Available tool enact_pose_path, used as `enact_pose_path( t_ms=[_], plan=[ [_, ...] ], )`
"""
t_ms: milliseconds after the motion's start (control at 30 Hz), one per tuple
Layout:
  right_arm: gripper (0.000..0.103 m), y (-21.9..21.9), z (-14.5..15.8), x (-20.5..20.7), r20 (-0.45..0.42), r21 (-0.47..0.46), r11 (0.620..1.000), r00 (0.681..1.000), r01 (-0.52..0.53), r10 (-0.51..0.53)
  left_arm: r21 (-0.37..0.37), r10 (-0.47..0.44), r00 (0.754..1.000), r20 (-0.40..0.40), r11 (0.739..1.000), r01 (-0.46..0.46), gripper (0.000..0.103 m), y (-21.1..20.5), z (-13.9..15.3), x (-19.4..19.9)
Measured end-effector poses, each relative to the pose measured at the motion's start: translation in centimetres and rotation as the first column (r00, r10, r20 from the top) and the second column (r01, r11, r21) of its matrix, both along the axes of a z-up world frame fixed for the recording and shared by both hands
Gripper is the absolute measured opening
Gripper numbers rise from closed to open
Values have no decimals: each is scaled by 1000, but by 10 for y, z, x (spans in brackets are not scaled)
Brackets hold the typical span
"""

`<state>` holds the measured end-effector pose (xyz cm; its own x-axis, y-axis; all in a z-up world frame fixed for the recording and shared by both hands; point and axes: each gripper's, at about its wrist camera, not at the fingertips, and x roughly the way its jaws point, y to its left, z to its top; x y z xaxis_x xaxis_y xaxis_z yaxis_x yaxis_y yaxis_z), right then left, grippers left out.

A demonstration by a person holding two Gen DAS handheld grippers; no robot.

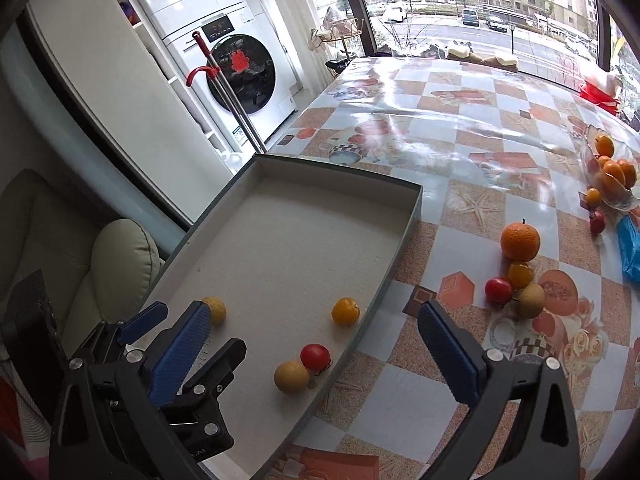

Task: Organize fruits
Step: 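Open the right tool to drop the yellow tomato into the tray while the left tool releases the brown fruit, then move both open tools back toward the fruits on the table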

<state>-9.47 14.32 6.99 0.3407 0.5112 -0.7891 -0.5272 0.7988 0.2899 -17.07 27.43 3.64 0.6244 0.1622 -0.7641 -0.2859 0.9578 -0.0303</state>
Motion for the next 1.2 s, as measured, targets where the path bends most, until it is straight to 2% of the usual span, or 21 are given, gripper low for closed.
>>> enact_pose_path(
  t_ms=[267, 533, 767, 967, 1100, 1200],
  plan=[
    [103, -68, -15, 10, -34, -9, 989, 989, 147, -147, 29, -51, 999, -12, 998, 51, 96, -30, 13, 10],
    [103, -153, -45, 15, -71, -73, 946, 944, 316, -321, 71, -146, 989, -28, 987, 147, 96, -83, 24, 27],
    [103, -210, -50, 4, 60, -181, 893, 911, 412, -409, 105, -248, 967, -63, 962, 254, 96, -144, 24, 45],
    [103, -237, -56, -1, 86, -189, 875, 895, 446, -438, 128, -301, 949, -93, 942, 311, 96, -180, 20, 56],
    [103, -243, -59, -4, 102, -189, 876, 896, 444, -432, 145, -315, 942, -114, 933, 330, 96, -194, 16, 63],
    [103, -233, -63, -3, 136, -242, 870, 903, 430, -408, 150, -319, 940, -125, 930, 335, 96, -201, 14, 71]
  ],
)
